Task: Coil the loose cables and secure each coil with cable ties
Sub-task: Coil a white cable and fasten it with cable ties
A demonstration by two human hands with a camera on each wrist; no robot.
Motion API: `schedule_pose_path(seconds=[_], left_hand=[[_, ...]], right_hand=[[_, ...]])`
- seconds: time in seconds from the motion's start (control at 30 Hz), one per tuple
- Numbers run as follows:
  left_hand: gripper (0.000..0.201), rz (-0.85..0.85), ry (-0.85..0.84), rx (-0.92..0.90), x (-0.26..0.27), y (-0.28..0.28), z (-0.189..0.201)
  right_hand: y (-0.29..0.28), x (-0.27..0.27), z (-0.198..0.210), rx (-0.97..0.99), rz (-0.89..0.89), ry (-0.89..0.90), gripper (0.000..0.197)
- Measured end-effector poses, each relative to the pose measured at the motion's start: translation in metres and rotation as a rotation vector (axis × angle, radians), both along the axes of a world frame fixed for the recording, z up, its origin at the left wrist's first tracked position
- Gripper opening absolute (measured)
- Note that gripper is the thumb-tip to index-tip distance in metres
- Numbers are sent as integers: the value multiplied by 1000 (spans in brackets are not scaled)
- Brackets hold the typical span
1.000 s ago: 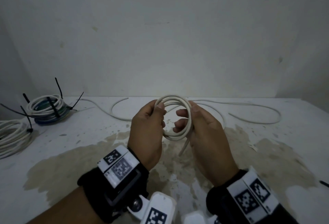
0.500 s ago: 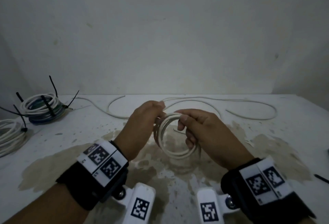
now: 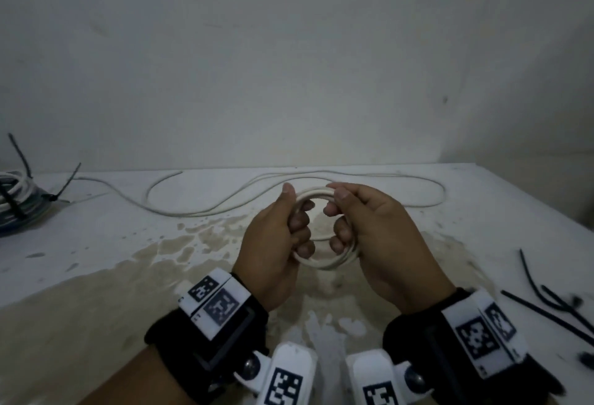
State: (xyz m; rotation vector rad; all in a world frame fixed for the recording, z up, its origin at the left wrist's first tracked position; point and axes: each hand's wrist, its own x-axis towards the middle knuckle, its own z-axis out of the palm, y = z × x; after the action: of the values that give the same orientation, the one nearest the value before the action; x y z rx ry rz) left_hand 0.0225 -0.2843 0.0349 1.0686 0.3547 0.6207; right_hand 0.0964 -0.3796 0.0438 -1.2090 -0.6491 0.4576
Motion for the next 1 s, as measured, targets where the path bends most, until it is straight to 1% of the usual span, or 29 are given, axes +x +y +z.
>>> schedule_pose_path(seconds=[0.03, 0.07, 0.13, 0.17, 0.23, 0.3, 0.33, 0.37, 0.43, 0.5, 0.53, 0.6, 0.67, 0.7, 0.77, 0.83, 0.93, 1.0], left_hand=[[41, -53, 18, -1, 2, -1, -1], [40, -87, 59, 46, 4, -1, -3], [38, -75, 167, 274, 7, -2, -3], [36, -61, 191, 386, 8, -4, 0], [35, -81, 187, 534, 12, -11, 3], [39, -55, 202, 663, 16, -18, 1], [40, -16, 195, 690, 19, -21, -2], [41, 17, 180, 677, 20, -23, -7], [42, 45, 150, 557, 21, -30, -15], [39, 7, 150, 434, 19, -35, -21], [37, -27, 159, 405, 18, -37, -23], [34, -72, 198, 444, 16, -36, -26], [31, -104, 225, 513, 14, -33, -27], [29, -133, 220, 518, 12, -33, -28], [26, -198, 216, 553, 8, -36, -30], [22, -195, 230, 608, 5, -39, -32], [19, -186, 213, 576, 3, -38, -35], [20, -194, 213, 554, 2, -38, -34]], right_hand=[[-6, 3, 0, -7, -3, 17, 16], [-12, 6, 0, -33, -10, 5, 17], [-23, 11, 0, -136, -24, -109, 17], [-27, 12, -1, -207, -28, -189, 18], [-30, 12, -3, -323, -51, -315, 19], [-31, 12, -4, -353, -109, -336, 15], [-33, 13, -5, -357, -142, -343, 11], [-36, 13, -7, -379, -184, -385, 9], [-43, 12, -12, -430, -253, -514, 14], [-48, 10, -16, -429, -288, -542, 16], [-51, 10, -18, -432, -296, -541, 18], [-54, 11, -20, -471, -268, -546, 20], [-56, 12, -20, -530, -193, -567, 21], [-57, 12, -19, -559, -160, -571, 20], [-57, 12, -19, -610, -134, -528, 13], [-57, 12, -18, -651, -123, -493, 14], [-59, 11, -13, -695, -69, -488, 16], [-60, 12, -11, -738, -22, -501, 14]])
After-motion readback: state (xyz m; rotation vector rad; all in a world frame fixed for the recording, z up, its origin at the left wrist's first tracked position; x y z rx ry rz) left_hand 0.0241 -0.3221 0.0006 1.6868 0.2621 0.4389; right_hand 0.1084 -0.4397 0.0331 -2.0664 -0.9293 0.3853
